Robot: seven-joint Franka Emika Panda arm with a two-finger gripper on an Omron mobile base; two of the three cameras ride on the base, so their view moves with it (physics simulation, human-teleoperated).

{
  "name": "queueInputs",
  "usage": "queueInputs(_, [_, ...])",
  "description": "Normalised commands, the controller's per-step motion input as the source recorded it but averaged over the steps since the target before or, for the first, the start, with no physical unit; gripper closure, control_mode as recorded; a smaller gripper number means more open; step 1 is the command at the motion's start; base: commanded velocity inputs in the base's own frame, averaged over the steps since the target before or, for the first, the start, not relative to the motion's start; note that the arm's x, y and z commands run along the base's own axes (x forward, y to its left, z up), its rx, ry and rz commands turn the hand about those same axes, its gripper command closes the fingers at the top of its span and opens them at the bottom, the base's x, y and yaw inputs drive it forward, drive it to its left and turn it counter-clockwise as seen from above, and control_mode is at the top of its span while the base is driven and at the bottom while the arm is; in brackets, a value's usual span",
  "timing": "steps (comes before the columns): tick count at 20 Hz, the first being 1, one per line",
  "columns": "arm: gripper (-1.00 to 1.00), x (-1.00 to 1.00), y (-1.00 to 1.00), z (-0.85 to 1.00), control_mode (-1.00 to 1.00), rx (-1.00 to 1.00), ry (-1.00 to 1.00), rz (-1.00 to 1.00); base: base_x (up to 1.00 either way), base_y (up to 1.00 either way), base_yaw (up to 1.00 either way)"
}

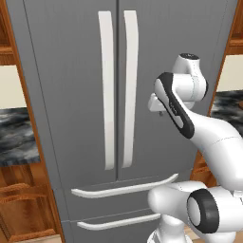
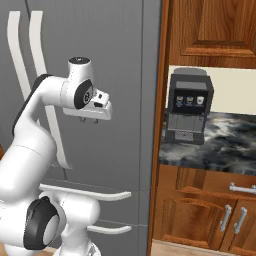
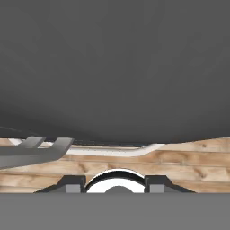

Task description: Retrieve a lemon from the fridge and place it on the cutting board with the fish.

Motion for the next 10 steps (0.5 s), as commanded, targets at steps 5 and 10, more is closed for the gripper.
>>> queueInputs(5, [-1.00,0.00,0.00,0.00,1.00,0.00,0.00,0.00,0.00,0.00,0.00])
queueInputs(10, [-1.00,0.00,0.00,0.00,1.00,0.00,0.00,0.00,-0.10,0.17,-0.03])
